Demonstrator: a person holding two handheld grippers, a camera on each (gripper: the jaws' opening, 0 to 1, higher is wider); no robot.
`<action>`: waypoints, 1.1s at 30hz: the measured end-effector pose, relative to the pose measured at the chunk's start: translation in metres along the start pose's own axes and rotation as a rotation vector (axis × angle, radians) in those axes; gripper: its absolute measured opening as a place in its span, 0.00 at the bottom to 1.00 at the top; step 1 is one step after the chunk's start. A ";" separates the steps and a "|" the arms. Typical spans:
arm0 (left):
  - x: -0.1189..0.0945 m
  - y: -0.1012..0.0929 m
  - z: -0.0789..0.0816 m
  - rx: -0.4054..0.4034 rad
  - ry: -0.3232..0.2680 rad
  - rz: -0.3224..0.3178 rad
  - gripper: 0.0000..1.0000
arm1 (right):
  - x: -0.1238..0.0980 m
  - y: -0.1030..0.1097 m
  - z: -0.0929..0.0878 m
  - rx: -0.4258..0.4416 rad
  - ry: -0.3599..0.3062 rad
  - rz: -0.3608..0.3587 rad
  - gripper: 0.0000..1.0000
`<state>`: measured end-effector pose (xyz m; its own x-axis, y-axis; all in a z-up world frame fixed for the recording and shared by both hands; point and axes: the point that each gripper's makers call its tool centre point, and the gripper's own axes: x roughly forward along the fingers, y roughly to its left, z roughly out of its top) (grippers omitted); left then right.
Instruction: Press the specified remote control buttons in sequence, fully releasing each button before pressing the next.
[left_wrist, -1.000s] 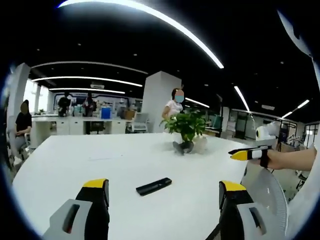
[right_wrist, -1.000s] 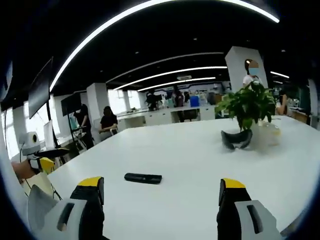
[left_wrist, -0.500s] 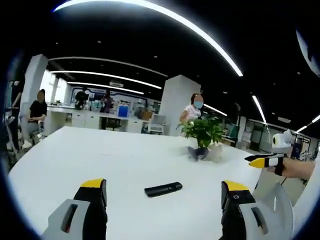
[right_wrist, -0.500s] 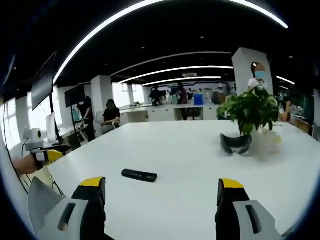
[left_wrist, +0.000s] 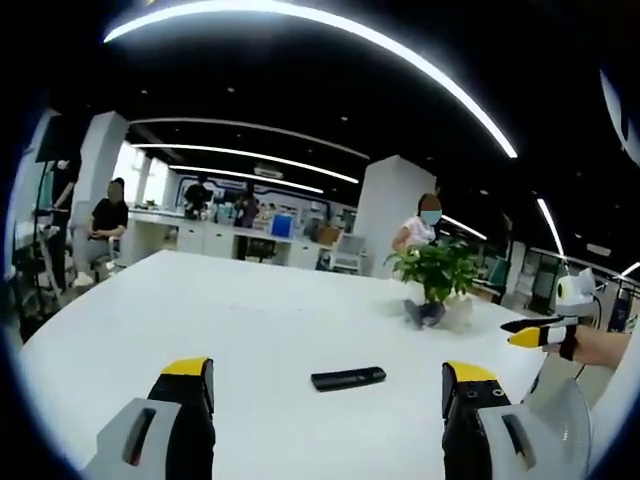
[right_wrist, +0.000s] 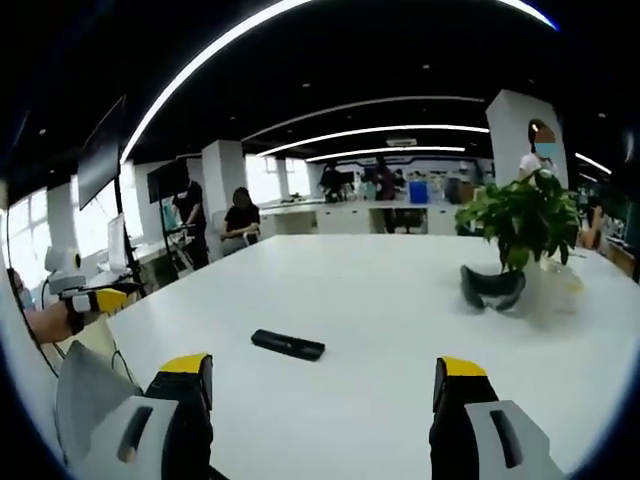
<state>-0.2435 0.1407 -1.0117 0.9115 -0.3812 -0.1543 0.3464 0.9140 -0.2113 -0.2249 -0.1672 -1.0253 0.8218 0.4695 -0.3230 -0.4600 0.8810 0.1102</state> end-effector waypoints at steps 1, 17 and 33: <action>0.000 0.000 0.001 -0.002 -0.004 0.002 0.98 | 0.000 0.000 0.001 0.009 -0.009 0.002 0.91; 0.012 0.014 -0.005 0.030 0.033 -0.055 0.98 | -0.004 -0.002 -0.002 0.012 -0.017 -0.074 0.89; 0.023 0.004 -0.013 0.062 0.069 -0.138 0.98 | -0.023 0.002 -0.002 0.020 -0.034 -0.142 0.88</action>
<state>-0.2237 0.1337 -1.0291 0.8376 -0.5106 -0.1942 0.4825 0.8581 -0.1756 -0.2449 -0.1766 -1.0195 0.8891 0.3416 -0.3047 -0.3320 0.9395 0.0843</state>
